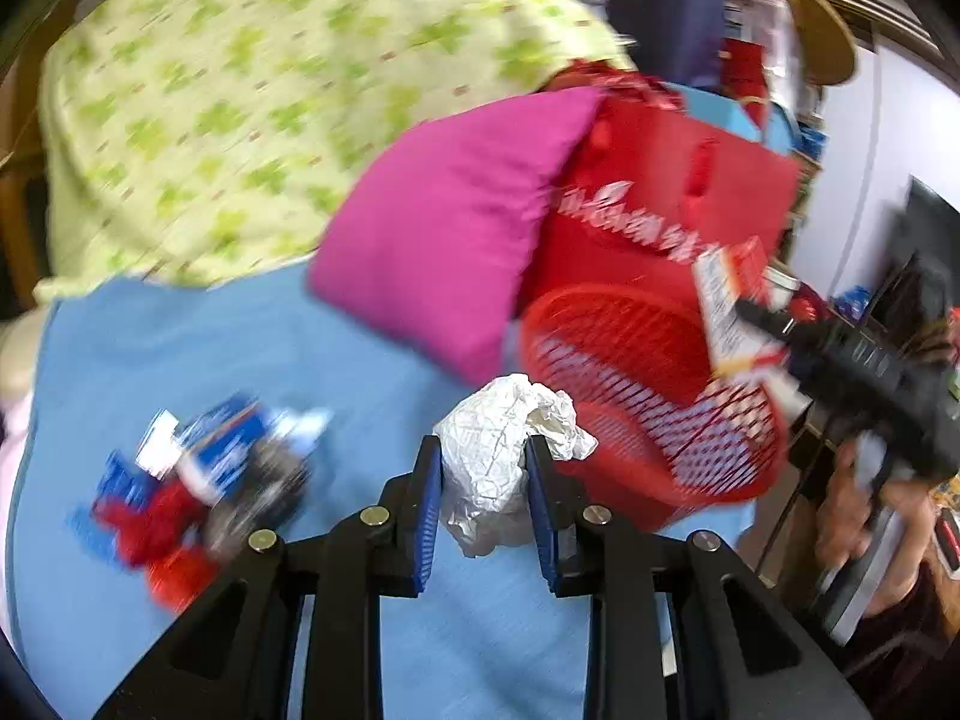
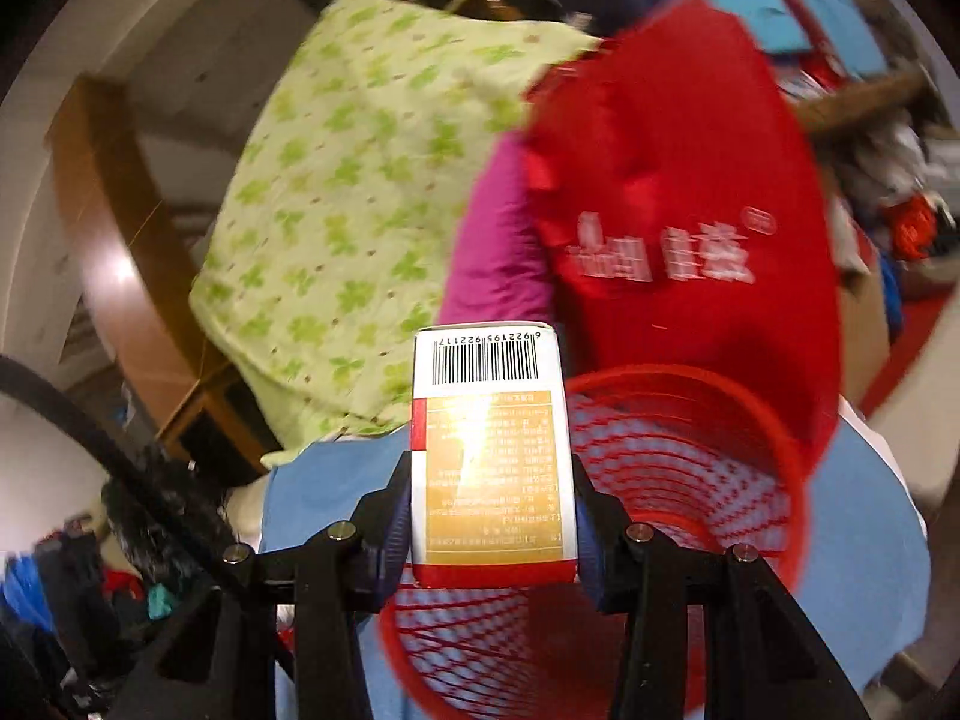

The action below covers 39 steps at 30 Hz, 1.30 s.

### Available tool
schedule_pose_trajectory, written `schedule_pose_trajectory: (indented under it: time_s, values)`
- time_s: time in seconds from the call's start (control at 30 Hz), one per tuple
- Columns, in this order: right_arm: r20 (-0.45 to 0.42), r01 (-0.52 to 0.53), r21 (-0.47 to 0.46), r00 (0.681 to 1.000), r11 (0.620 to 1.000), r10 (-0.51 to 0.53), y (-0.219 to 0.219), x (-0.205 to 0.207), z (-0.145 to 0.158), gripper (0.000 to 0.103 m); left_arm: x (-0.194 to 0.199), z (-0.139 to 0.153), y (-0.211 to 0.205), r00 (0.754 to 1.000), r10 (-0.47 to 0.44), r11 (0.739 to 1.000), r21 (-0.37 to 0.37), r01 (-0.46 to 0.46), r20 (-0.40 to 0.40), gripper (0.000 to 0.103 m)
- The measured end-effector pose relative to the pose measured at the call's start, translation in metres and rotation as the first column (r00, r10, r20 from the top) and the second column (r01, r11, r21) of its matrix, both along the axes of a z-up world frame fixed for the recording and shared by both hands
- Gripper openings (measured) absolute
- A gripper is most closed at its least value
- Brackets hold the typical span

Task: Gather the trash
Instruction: 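Carry the medicine box and tissue into the red mesh basket with both tools, then return both tools to the trash pile on the blanket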

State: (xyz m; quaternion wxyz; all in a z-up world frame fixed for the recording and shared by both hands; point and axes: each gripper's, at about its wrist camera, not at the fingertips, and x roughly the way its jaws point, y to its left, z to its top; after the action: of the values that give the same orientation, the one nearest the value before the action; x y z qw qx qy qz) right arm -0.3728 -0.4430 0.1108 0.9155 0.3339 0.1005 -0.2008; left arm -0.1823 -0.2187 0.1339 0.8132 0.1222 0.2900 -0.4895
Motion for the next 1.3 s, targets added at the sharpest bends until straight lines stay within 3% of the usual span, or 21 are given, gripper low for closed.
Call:
schedule_pose_trajectory:
  time_s: [0.13, 0.2, 0.27, 0.33, 0.43, 0.53, 0.63, 0.77, 0.87, 0.93, 0.97, 1.03, 1.17, 1.3]
  values:
    - [0.010, 0.005, 0.099, 1.000, 0.995, -0.006, -0.021, -0.011, -0.012, 0.050, -0.019, 0.011, -0.047, 0.998, -0.052, 0.999, 0.013, 0.051, 0.044, 0.033]
    - [0.015, 0.008, 0.135, 1.000, 0.991, -0.011, -0.026, -0.014, -0.014, 0.052, -0.024, 0.011, -0.066, 0.998, -0.064, 0.998, 0.025, 0.064, 0.027, 0.034]
    - [0.025, 0.013, 0.155, 1.000, 0.988, -0.017, -0.029, -0.015, -0.015, 0.057, -0.026, 0.009, -0.076, 0.998, -0.064, 0.997, 0.043, 0.063, 0.019, 0.042]
    - [0.046, 0.019, 0.178, 0.999, 0.984, -0.027, -0.032, -0.019, -0.015, 0.069, -0.030, 0.006, -0.080, 0.998, -0.051, 0.997, 0.055, 0.050, 0.032, 0.057]
    - [0.080, 0.011, 0.169, 0.997, 0.986, -0.025, -0.029, -0.021, -0.011, 0.070, -0.032, 0.007, -0.068, 0.998, -0.043, 0.998, 0.043, 0.041, 0.046, 0.061]
    - [0.156, -0.014, 0.101, 0.988, 0.995, -0.002, -0.014, -0.023, 0.002, 0.070, -0.026, 0.008, -0.049, 0.998, -0.005, 1.000, 0.029, 0.003, 0.058, 0.062]
    - [0.203, -0.028, -0.059, 0.978, 0.998, 0.039, 0.019, -0.019, 0.024, 0.069, -0.012, 0.009, -0.010, 0.996, 0.067, 0.998, 0.001, -0.067, 0.053, 0.064]
    - [0.241, -0.107, -0.251, 0.956, 0.962, 0.169, 0.078, -0.003, 0.043, 0.069, 0.013, 0.003, 0.065, 0.966, 0.247, 0.969, -0.015, -0.247, 0.078, 0.066]
    - [0.192, -0.185, -0.338, 0.946, 0.923, 0.260, 0.120, 0.024, 0.046, 0.070, 0.031, -0.004, 0.117, 0.912, 0.390, 0.920, -0.007, -0.393, 0.126, 0.067]
    - [0.125, -0.246, -0.373, 0.942, 0.895, 0.311, 0.147, 0.049, 0.041, 0.070, 0.044, -0.012, 0.151, 0.863, 0.483, 0.872, 0.004, -0.489, 0.151, 0.069]
    - [0.088, -0.276, -0.379, 0.940, 0.884, 0.331, 0.157, 0.062, 0.037, 0.070, 0.052, -0.019, 0.170, 0.836, 0.528, 0.844, 0.016, -0.536, 0.148, 0.069]
    - [-0.015, -0.339, -0.375, 0.933, 0.863, 0.360, 0.179, 0.092, 0.025, 0.070, 0.062, -0.031, 0.192, 0.810, 0.574, 0.813, 0.033, -0.581, 0.122, 0.069]
    - [-0.235, -0.405, -0.318, 0.909, 0.857, 0.343, 0.198, 0.149, -0.015, 0.070, 0.074, -0.059, 0.220, 0.780, 0.621, 0.778, 0.065, -0.625, 0.070, 0.069]
    - [-0.384, -0.383, -0.258, 0.883, 0.887, 0.270, 0.188, 0.194, -0.058, 0.070, 0.081, -0.092, 0.225, 0.775, 0.631, 0.771, 0.107, -0.628, 0.006, 0.069]
